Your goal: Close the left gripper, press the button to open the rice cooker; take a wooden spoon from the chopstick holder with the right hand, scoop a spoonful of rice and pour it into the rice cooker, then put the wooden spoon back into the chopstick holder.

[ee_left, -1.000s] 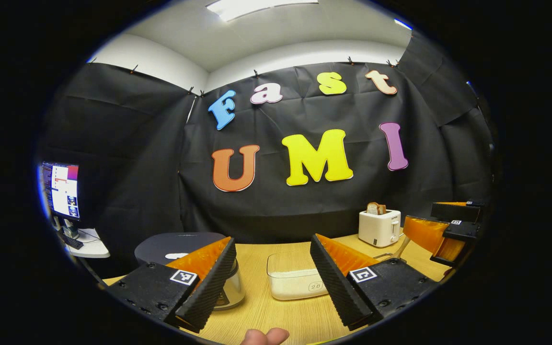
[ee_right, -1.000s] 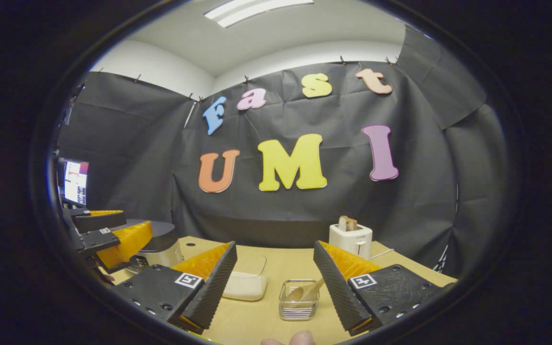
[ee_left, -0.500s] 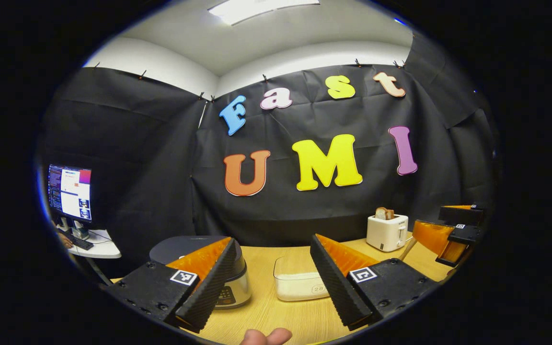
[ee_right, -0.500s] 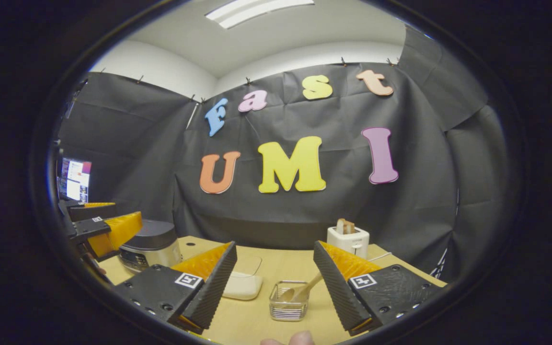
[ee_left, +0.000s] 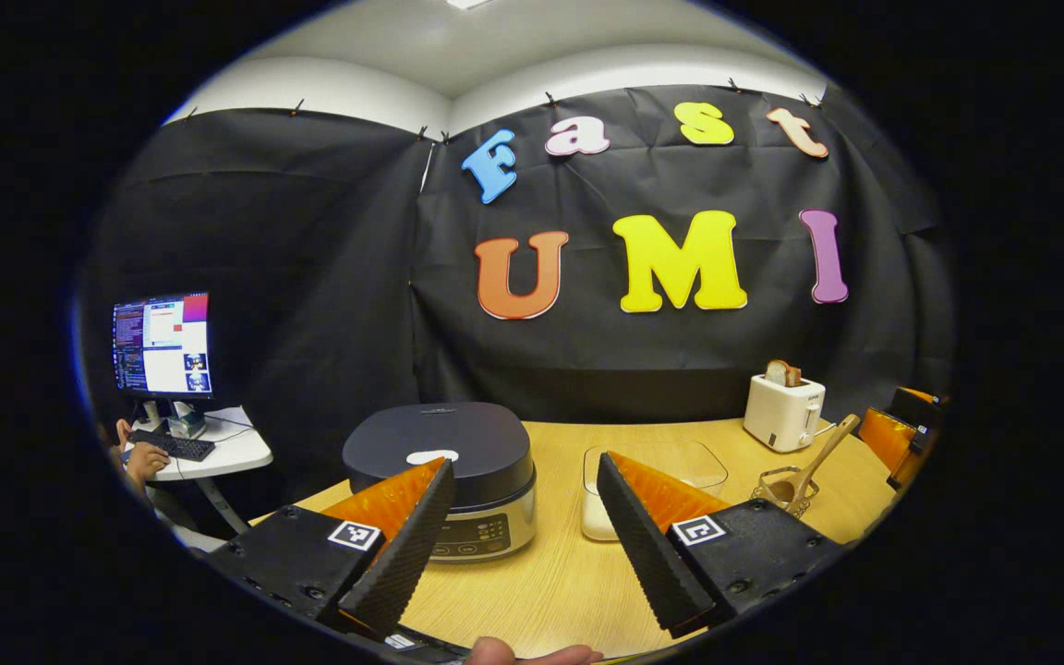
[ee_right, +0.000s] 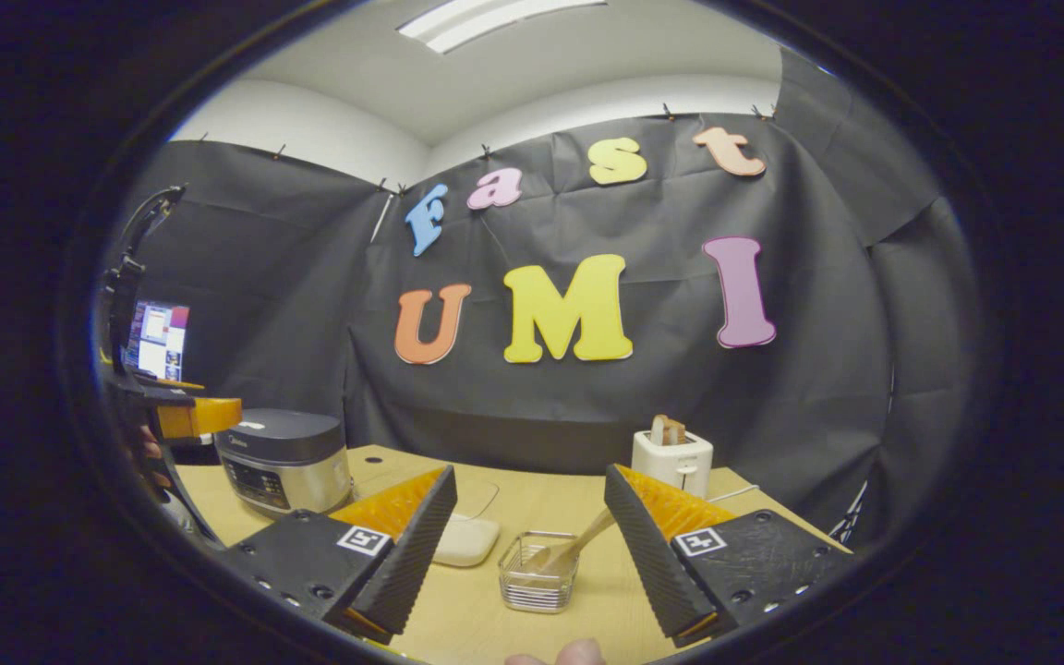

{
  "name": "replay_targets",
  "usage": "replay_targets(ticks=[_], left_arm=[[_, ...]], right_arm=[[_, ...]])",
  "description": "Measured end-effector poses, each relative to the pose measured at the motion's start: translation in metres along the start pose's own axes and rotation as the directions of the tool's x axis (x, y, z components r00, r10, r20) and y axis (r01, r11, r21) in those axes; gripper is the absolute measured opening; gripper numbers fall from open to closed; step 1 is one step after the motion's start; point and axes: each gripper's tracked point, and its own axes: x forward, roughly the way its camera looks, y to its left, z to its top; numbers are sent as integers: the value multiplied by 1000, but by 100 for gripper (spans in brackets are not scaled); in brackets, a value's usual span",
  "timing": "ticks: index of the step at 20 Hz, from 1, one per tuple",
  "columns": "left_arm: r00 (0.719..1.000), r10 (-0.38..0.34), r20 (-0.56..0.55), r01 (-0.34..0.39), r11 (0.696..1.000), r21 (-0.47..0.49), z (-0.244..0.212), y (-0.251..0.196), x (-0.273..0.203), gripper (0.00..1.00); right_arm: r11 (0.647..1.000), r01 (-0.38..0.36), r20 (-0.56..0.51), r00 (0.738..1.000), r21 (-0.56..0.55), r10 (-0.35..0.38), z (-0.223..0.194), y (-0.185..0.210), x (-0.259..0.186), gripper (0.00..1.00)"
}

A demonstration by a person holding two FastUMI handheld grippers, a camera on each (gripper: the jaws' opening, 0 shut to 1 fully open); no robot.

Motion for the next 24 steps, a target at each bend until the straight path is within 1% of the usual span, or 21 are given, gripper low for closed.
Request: replay_targets(ticks=[3, 7, 9, 10, 11, 12, 13, 14, 15, 16, 17, 19, 20, 22, 23, 24], left_arm=[[997, 19, -80, -21, 1000, -15, 5, 18, 9, 94], [977, 40, -207, -44, 999, -15, 15, 37, 31, 86], [961, 46, -271, -51, 999, -11, 20, 42, 39, 74], [954, 48, -295, -51, 999, -3, 23, 45, 42, 71], [947, 42, -320, -43, 999, 2, 26, 47, 46, 65], [938, 48, -344, -48, 999, 9, 27, 51, 50, 62], [925, 53, -375, -55, 998, 5, 25, 55, 53, 54], [913, 49, -405, -59, 998, -14, 23, 57, 58, 48], [898, 40, -439, -62, 997, -37, 19, 56, 61, 40], [880, 31, -474, -64, 996, -54, 14, 56, 65, 37], [861, 29, -508, -70, 996, -62, 8, 58, 65, 30], [829, 16, -559, -74, 994, -81, -1, 60, 70, 25], [822, 17, -569, -79, 993, -84, -4, 61, 74, 23], [805, 48, -592, -105, 992, -63, -9, 73, 77, 16], [794, 56, -605, -115, 992, -60, -13, 76, 78, 11], [784, 60, -617, -123, 991, -60, -17, 77, 81, 9]], right_arm=[[1000, -8, 6, 1000, 14, 8, 1, -6, 2, 95], [1000, -16, -2, 1000, 4, 16, -10, -9, 4, 95], [1000, -27, -17, 999, 12, 27, -18, -10, 7, 96], [999, -31, -24, 999, 14, 32, -19, -11, 8, 96], [999, -36, -20, 999, 21, 36, -19, -12, 6, 95], [999, -38, -10, 999, 31, 38, -16, -13, 6, 96], [999, -39, 0, 999, 39, 39, -15, -14, 5, 96], [998, -37, 6, 999, 44, 37, -13, -16, 5, 95], [998, -37, 11, 999, 45, 37, -13, -16, 5, 95], [998, -37, 13, 999, 44, 37, -12, -17, 4, 95], [998, -37, 15, 999, 44, 36, -12, -18, 4, 95], [998, -39, 19, 999, 47, 38, -12, -20, 4, 95], [998, -40, 24, 999, 50, 39, -11, -21, 3, 95], [998, -42, 29, 999, 52, 40, -11, -23, 2, 95], [998, -42, 31, 999, 54, 40, -12, -23, 2, 95], [998, -41, 30, 999, 54, 39, -11, -24, 1, 95]])
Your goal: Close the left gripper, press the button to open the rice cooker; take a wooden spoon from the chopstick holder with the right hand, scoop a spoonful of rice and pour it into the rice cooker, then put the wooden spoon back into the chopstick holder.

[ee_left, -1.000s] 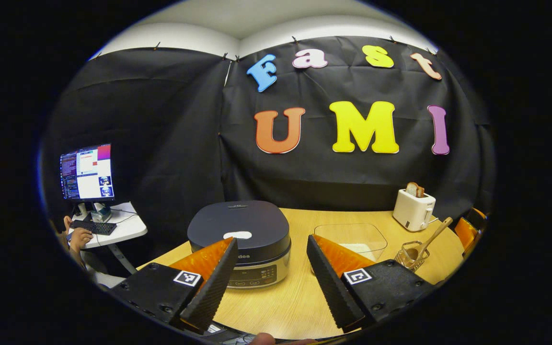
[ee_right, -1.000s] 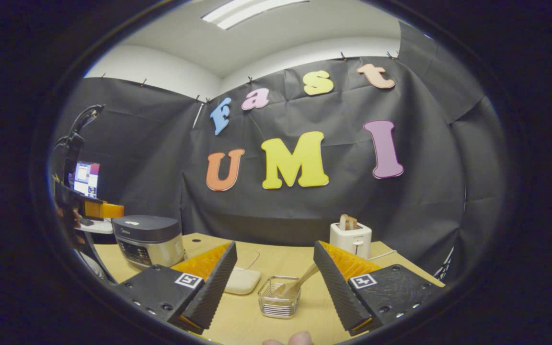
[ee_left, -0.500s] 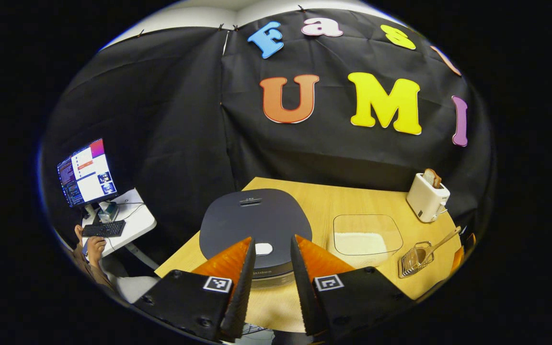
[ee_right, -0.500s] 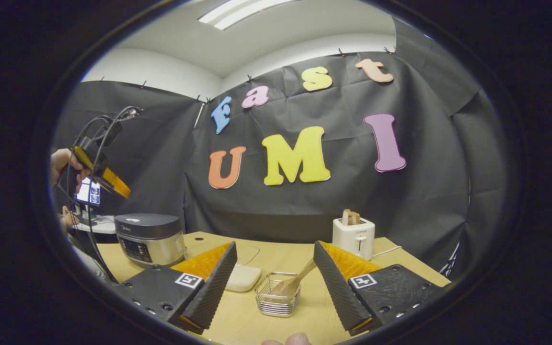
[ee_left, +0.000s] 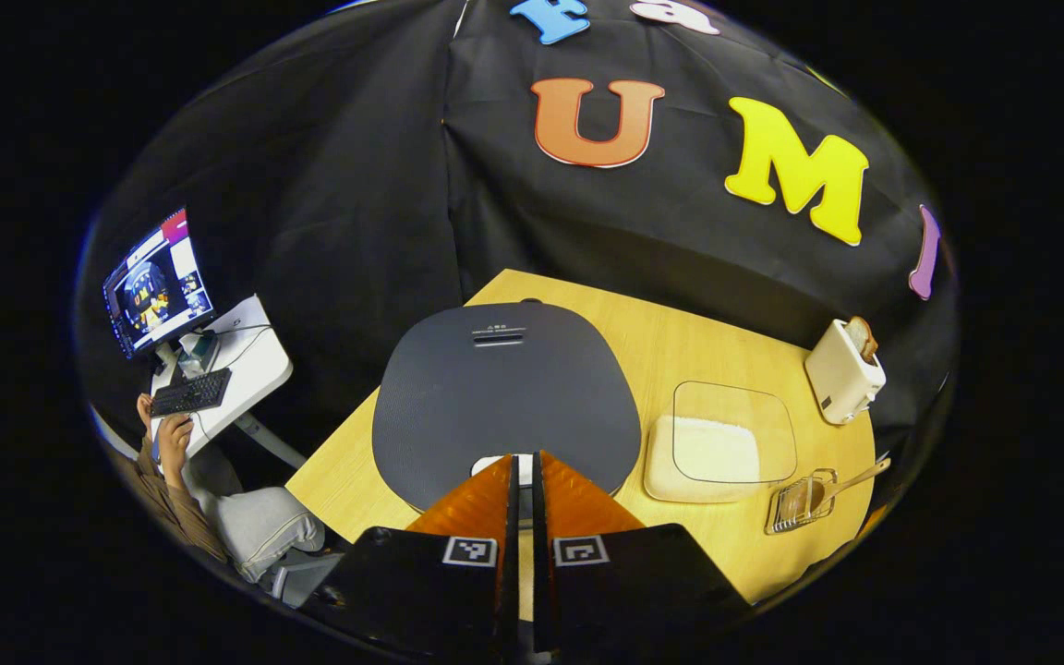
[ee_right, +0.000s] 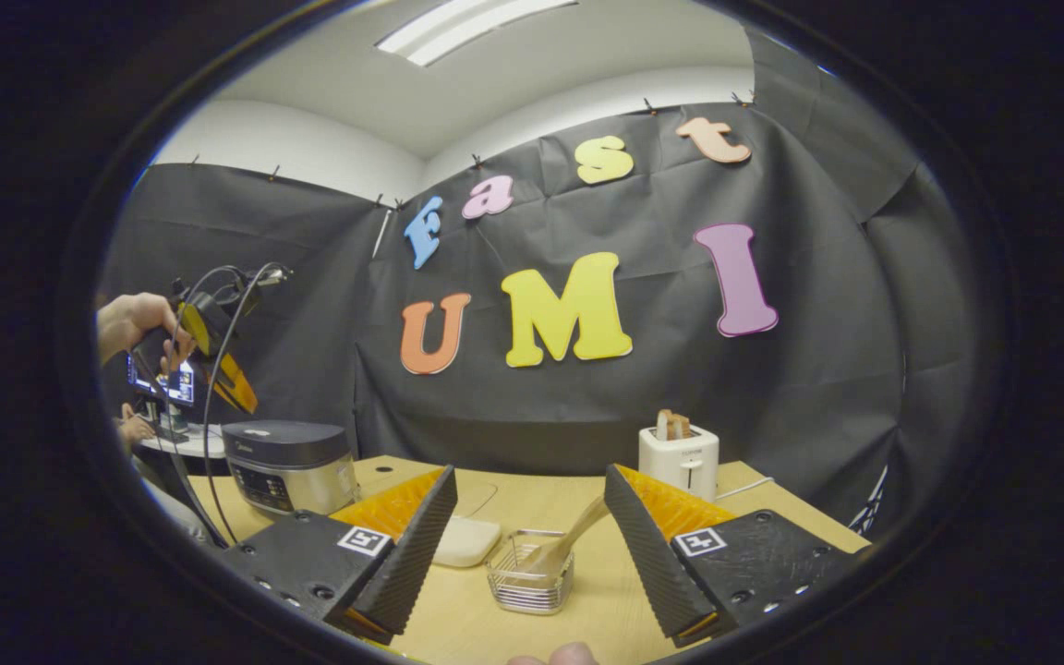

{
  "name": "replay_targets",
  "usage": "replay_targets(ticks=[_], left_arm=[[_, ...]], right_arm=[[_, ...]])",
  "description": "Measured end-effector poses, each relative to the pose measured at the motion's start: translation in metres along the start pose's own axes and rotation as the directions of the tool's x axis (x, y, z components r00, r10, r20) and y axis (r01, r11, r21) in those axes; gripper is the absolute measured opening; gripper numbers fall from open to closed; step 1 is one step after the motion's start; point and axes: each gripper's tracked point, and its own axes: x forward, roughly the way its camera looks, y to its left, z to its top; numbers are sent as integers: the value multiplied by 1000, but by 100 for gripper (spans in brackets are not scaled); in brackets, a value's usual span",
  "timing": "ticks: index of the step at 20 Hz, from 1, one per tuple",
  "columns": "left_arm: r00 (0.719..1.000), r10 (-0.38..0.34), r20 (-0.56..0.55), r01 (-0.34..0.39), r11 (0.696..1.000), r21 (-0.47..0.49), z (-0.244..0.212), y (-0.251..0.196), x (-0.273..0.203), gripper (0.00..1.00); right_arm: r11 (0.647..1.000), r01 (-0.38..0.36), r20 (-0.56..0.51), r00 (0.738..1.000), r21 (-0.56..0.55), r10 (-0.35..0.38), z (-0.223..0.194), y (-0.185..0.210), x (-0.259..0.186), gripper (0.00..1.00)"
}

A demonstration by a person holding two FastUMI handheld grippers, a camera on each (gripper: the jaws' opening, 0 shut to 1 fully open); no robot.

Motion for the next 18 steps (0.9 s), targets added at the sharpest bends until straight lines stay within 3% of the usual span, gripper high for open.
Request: replay_targets(ticks=[3, 10, 13, 14, 17, 18], left_arm=[[999, 33, -8, -33, 999, -3, 1, 11, 12, 3], [999, 6, -53, -9, 998, -63, -21, 4, 29, 3], [999, 0, -40, 1, 1000, 21, -22, 6, 28, 7], [1000, 7, -24, -7, 1000, 11, -24, 6, 27, 3], [999, 39, 2, -39, 994, 97, -21, 7, 27, 3], [999, 44, 4, -44, 990, 133, -21, 7, 25, 3]], right_arm=[[1000, 17, -2, 1000, -11, -17, -3, -6, 3, 95], [999, 46, -13, 999, 14, -46, -8, -13, 13, 92], [999, 34, 4, 999, 29, -34, -11, -9, 14, 96], [999, 27, 3, 1000, 40, -27, -12, -8, 14, 96], [999, 34, -20, 999, 40, -33, -16, -12, 15, 92], [998, 42, -19, 999, 35, -41, -14, -15, 15, 96]])
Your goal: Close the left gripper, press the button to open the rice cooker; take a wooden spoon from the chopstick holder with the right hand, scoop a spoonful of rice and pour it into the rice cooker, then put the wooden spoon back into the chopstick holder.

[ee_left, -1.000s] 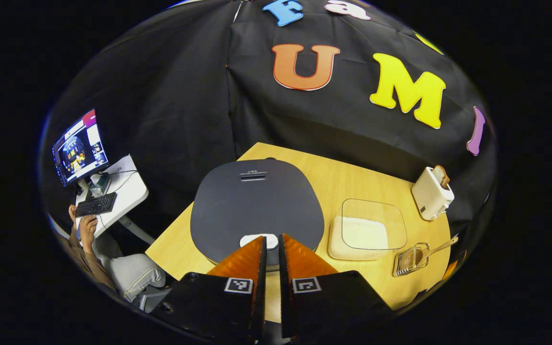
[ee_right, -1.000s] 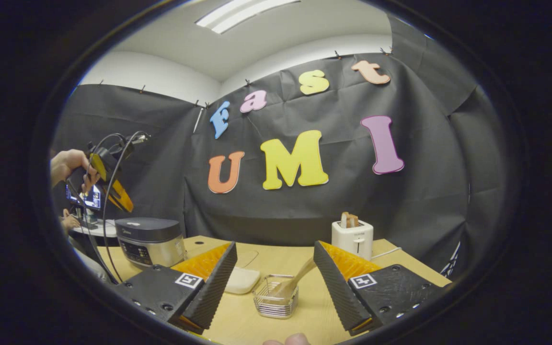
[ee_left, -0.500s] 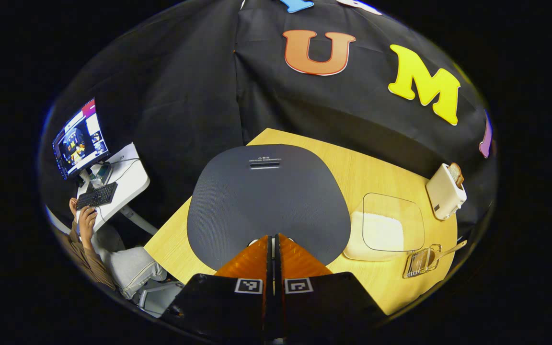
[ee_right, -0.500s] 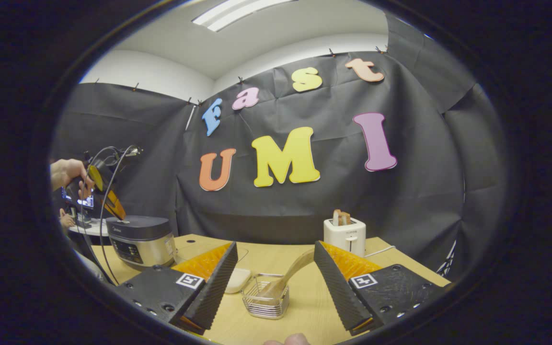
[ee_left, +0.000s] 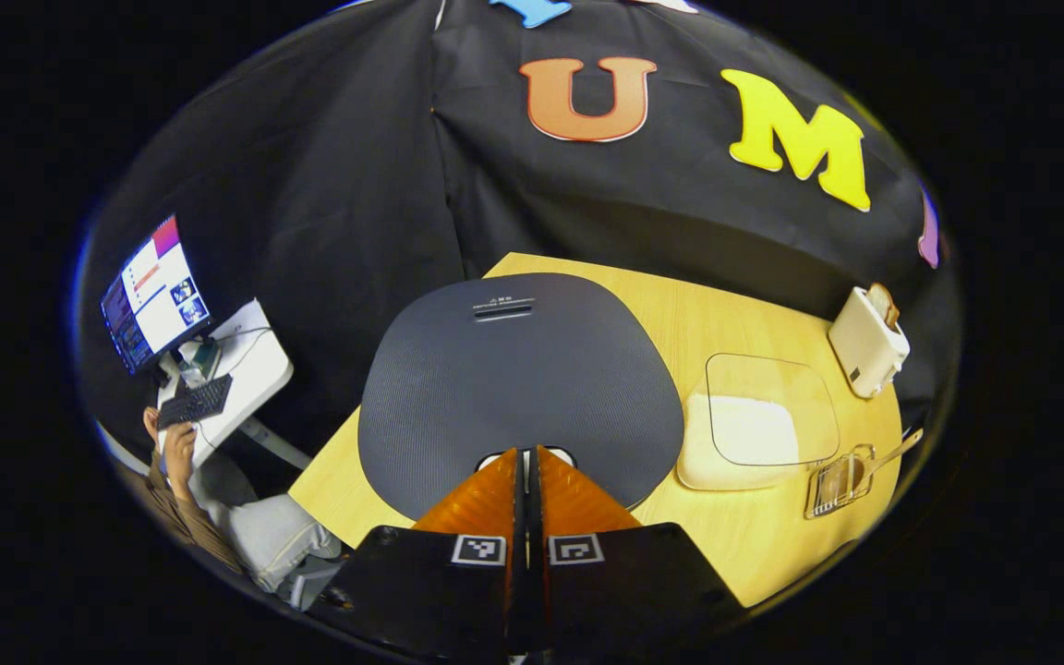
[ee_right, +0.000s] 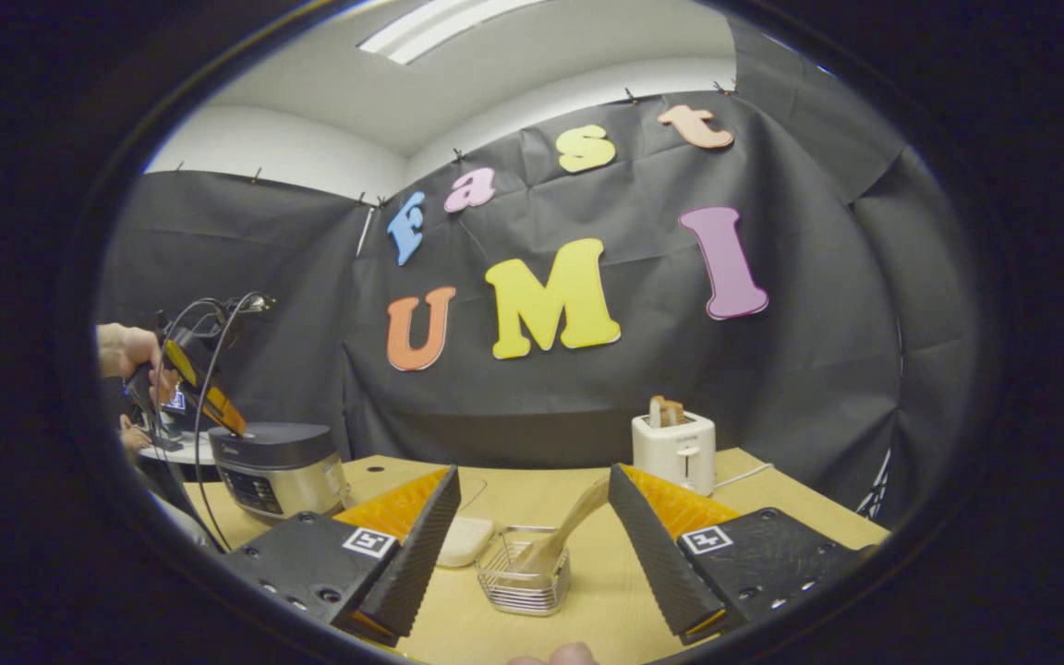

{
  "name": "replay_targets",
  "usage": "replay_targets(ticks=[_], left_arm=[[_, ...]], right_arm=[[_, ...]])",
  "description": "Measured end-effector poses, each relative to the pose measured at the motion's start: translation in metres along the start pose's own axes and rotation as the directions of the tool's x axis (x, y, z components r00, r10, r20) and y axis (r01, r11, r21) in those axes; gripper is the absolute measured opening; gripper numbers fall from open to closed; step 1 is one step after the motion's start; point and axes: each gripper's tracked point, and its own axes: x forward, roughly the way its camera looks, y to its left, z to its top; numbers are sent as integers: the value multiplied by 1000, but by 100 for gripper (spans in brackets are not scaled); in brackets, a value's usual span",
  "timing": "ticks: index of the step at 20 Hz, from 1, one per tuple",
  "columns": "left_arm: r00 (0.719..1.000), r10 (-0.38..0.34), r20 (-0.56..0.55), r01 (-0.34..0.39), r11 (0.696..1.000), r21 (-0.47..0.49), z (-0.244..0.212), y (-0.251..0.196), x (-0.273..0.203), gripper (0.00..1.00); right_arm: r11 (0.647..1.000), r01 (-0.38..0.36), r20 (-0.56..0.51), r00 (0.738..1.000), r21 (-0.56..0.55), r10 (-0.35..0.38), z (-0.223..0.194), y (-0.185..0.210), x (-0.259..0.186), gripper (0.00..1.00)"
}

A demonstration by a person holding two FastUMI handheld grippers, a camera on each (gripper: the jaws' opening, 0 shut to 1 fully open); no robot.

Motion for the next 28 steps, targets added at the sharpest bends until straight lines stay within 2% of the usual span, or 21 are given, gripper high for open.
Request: replay_targets(ticks=[1, 3, 5, 6, 7, 8, 9, 10, 11, 13, 14, 16, 17, 19, 20, 21, 22, 25, 26, 27, 28], left_arm=[[1000, 2, 26, -2, 999, 34, 5, -1, -5, 3], [996, 9, 92, -12, 999, 36, 15, 0, -10, 5], [971, 13, 237, -15, 1000, 7, 44, 4, -26, 5], [953, 22, 301, -21, 1000, -8, 58, 9, -36, 5], [934, 36, 355, -30, 999, -22, 69, 16, -45, 18], [918, 42, 395, -29, 999, -38, 80, 21, -53, 39], [902, 52, 430, -29, 998, -59, 89, 27, -61, 60], [882, 65, 466, -30, 996, -82, 97, 32, -67, 64], [871, 53, 488, -9, 996, -93, 101, 32, -70, 75], [858, -7, 513, 49, 997, -67, 103, 22, -78, 99], [846, -19, 532, 54, 997, -49, 103, 20, -81, 99], [820, -39, 570, 59, 998, -17, 100, 17, -86, 99], [813, -74, 578, 92, 996, -2, 93, 5, -87, 99], [789, -135, 599, 155, 988, 18, 80, -18, -91, 99], [778, -155, 608, 172, 985, 30, 75, -26, -93, 99], [769, -170, 616, 185, 982, 39, 69, -32, -96, 99], [755, -174, 633, 188, 981, 45, 66, -36, -99, 99], [705, -189, 683, 187, 979, 77, 57, -52, -111, 99], [690, -186, 700, 181, 980, 83, 55, -55, -114, 98], [677, -183, 713, 174, 981, 87, 52, -58, -116, 98], [668, -189, 720, 178, 980, 92, 47, -63, -119, 99]], right_arm=[[1000, 10, 1, 1000, -7, -10, 1, -2, -1, 96], [999, 26, 9, 1000, -20, -26, 4, -7, -5, 95], [999, 41, 11, 999, -25, -40, 7, -11, -8, 96], [999, 46, 11, 999, -27, -45, 9, -12, -9, 92], [998, 52, 11, 999, -32, -52, 10, -14, -11, 96], [998, 56, 12, 998, -37, -56, 12, -16, -11, 96], [997, 60, 12, 998, -42, -59, 13, -15, -12, 92], [997, 61, 13, 998, -45, -60, 15, -15, -12, 96], [997, 63, 13, 998, -47, -63, 15, -14, -13, 92], [997, 63, 7, 998, -46, -63, 14, -12, -12, 96], [997, 62, 0, 998, -44, -62, 13, -11, -12, 92], [996, 66, -22, 997, -55, -68, 6, -12, -13, 92], [996, 69, -35, 997, -53, -71, 1, -11, -14, 92], [997, 67, -83, 994, -42, -70, -14, -8, -15, 100], [997, 67, -103, 992, -40, -71, -19, -8, -16, 92], [997, 71, -119, 990, -42, -76, -24, -9, -17, 92], [996, 78, -130, 988, -48, -84, -28, -11, -17, 96], [994, 100, -165, 981, -40, -105, -39, -15, -16, 96], [994, 100, -179, 978, -32, -104, -43, -14, -14, 92], [995, 98, -193, 976, -25, -101, -47, -11, -12, 92], [995, 96, -209, 973, -18, -97, -51, -9, -9, 100]])
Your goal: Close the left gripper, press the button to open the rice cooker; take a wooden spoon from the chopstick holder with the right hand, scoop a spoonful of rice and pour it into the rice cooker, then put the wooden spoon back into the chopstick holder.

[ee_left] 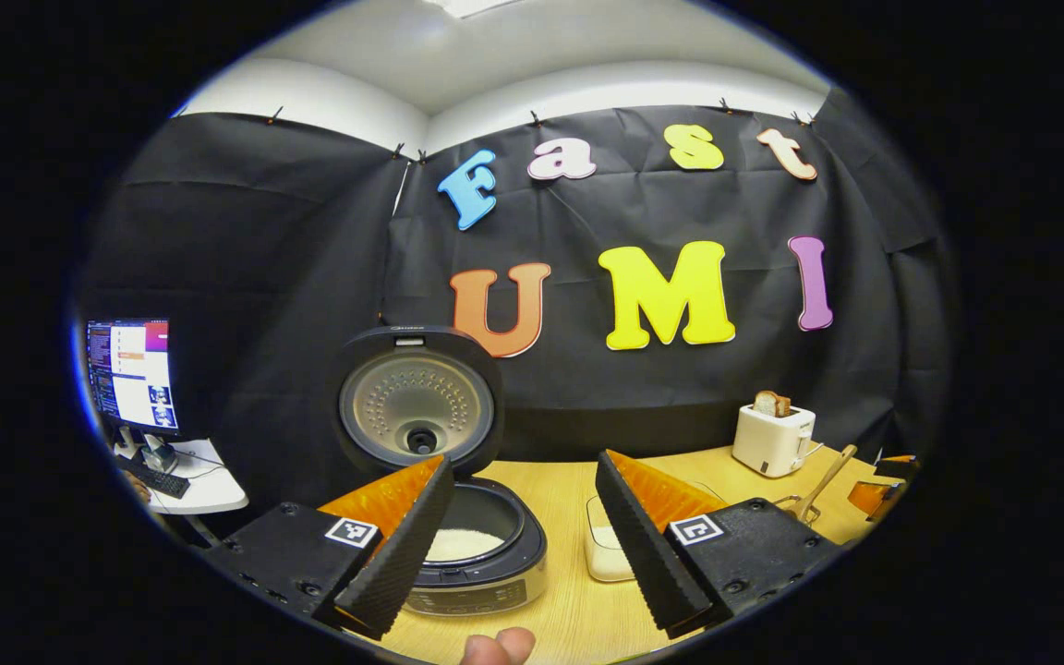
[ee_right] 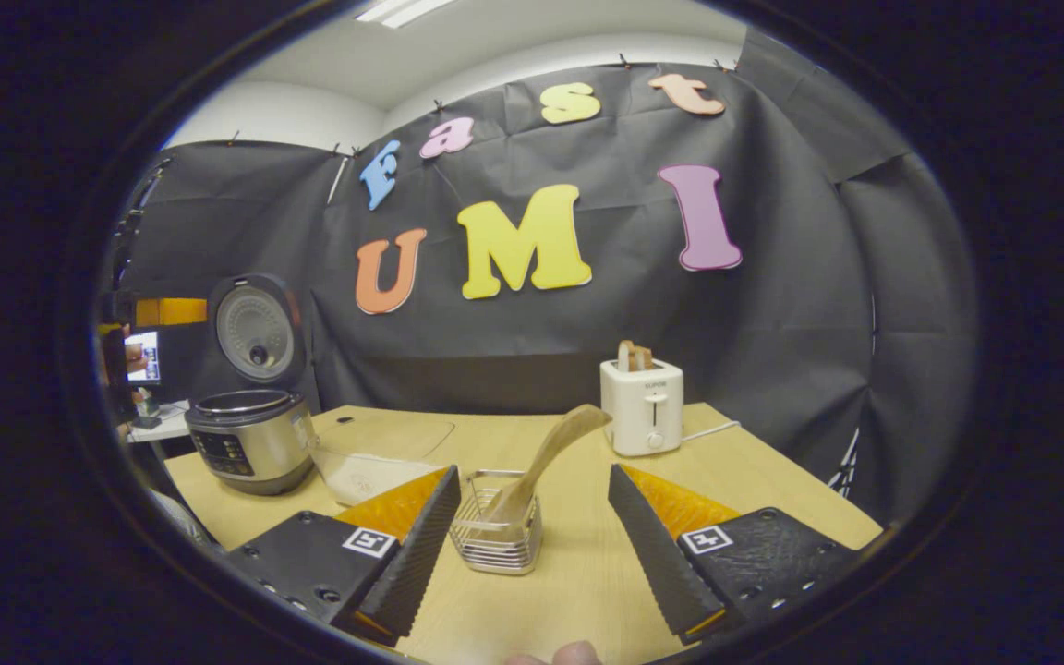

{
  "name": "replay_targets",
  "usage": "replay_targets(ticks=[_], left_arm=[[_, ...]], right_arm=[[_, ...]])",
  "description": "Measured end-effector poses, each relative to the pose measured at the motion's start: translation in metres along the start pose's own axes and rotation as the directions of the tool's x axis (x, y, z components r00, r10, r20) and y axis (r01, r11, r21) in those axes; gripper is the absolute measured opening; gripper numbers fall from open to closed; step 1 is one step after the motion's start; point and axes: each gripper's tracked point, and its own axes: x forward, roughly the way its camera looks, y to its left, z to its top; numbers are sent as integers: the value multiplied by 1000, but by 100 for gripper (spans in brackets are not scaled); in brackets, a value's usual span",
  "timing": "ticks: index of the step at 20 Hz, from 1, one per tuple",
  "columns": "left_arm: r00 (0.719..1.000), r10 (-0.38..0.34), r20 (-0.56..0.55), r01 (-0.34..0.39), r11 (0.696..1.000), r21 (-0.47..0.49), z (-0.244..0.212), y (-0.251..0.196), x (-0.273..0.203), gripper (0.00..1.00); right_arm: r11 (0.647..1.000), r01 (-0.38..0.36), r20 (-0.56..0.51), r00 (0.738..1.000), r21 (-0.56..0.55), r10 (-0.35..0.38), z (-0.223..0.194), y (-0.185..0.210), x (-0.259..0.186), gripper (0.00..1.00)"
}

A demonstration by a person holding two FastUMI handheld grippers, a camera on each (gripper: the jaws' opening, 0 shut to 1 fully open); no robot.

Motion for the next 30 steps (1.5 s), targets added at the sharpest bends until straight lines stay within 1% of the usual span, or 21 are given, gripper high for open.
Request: replay_targets(ticks=[2, 3, 4, 6, 7, 9, 10, 11, 12, 14, 17, 18, 19, 20, 21, 23, 24, 25, 27, 28, 30], left_arm=[[1000, -18, 14, 18, 1000, -8, -6, -9, -7, 98], [1000, -18, 20, 19, 1000, -10, -8, -8, -9, 99], [999, -18, 28, 19, 1000, -9, -10, -7, -10, 99], [999, -28, 43, 28, 1000, 1, -14, -9, -18, 100], [998, -30, 49, 30, 1000, 1, -17, -10, -20, 100], [998, -32, 59, 31, 999, 7, -21, -15, -21, 100], [998, -35, 53, 34, 999, 11, -26, -18, -21, 100], [998, -36, 52, 36, 999, 14, -30, -18, -21, 100], [998, -34, 49, 33, 999, 17, -34, -18, -21, 100], [998, -27, 48, 26, 999, 23, -41, -14, -21, 100], [999, 6, 52, -8, 999, 47, -39, -3, -20, 100], [999, -6, 49, 4, 999, 45, -40, -5, -20, 100], [999, -9, 48, 7, 999, 41, -40, -5, -20, 100], [999, -7, 44, 6, 999, 38, -41, -3, -20, 100], [999, -9, 40, 7, 999, 38, -41, -3, -21, 100], [999, -12, 36, 11, 999, 50, -41, -3, -21, 100], [999, -12, 41, 9, 998, 55, -41, -2, -21, 100], [999, -8, 49, 5, 999, 53, -39, -1, -22, 100], [999, -13, 49, 12, 999, 38, -39, -1, -22, 100], [999, -19, 47, 18, 999, 34, -38, -3, -22, 100], [999, -10, 45, 8, 999, 33, -39, 1, -22, 100]], right_arm=[[1000, 10, -22, 1000, 18, -10, -5, 1, 6, 92], [999, 19, -32, 999, 27, -18, -7, 0, 10, 92], [999, 26, -41, 999, 33, -25, -9, 0, 13, 96], [998, 41, -51, 998, 38, -39, -9, -3, 20, 96], [998, 52, -56, 997, 36, -50, -9, -5, 25, 92], [997, 75, -66, 995, 28, -73, -10, -8, 36, 92], [997, 74, -72, 995, 20, -73, -11, -7, 42, 96], [997, 78, -82, 994, 14, -76, -14, -7, 49, 92], [997, 75, -97, 993, 16, -73, -17, -5, 56, 96], [997, 70, -128, 990, 27, -66, -22, -3, 70, 96], [995, 74, -152, 986, 61, -63, -25, -3, 88, 90], [995, 74, -154, 986, 64, -64, -24, -2, 92, 94], [995, 78, -154, 986, 64, -67, -25, -2, 97, 94], [995, 79, -154, 986, 66, -68, -23, -1, 102, 100], [995, 76, -148, 987, 71, -65, -22, -1, 105, 94], [994, 76, -141, 988, 76, -64, -21, -2, 113, 94], [994, 77, -144, 987, 80, -65, -20, -2, 115, 86], [993, 80, -148, 987, 84, -67, -22, -4, 119, 81], [992, 73, -154, 986, 99, -57, -23, -4, 121, 62], [991, 75, -152, 987, 107, -58, -21, -6, 122, 56], [991, 78, -145, 988, 108, -62, -19, -7, 122, 55]])
